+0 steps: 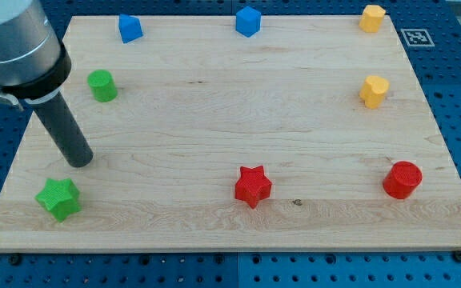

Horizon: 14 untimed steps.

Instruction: Slide red star towards center

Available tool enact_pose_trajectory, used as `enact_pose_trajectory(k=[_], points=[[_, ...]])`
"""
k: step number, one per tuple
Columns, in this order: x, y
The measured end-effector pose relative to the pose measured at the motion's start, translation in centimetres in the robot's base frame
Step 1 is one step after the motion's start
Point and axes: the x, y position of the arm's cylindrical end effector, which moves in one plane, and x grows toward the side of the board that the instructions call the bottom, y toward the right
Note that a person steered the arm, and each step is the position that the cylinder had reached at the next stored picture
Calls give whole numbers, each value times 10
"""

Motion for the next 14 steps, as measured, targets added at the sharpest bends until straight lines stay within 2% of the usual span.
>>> enact_pose_trajectory(k=[4, 6, 8, 11, 12, 14], points=[[9, 18], [41, 71], [99, 150], [73, 226], [80, 261], [45, 262]])
